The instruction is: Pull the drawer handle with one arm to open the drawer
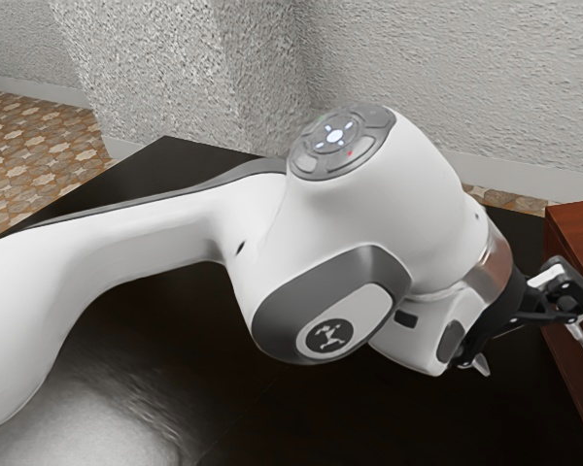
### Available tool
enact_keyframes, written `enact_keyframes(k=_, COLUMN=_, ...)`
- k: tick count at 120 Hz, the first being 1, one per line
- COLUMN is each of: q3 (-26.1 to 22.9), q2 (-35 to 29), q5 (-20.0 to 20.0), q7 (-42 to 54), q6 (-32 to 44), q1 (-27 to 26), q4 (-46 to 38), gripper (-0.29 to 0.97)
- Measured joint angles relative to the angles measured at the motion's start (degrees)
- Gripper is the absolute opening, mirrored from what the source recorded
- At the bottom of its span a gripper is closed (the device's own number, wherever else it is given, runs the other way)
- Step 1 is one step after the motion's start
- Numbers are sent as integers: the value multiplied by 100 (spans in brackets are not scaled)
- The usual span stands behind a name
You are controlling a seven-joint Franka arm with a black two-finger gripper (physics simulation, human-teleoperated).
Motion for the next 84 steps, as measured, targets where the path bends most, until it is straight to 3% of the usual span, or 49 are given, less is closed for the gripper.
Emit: enact_keyframes(k=84, q3=9, q2=268, q5=160, q7=-20, q6=191, q1=57, q4=0, gripper=68)
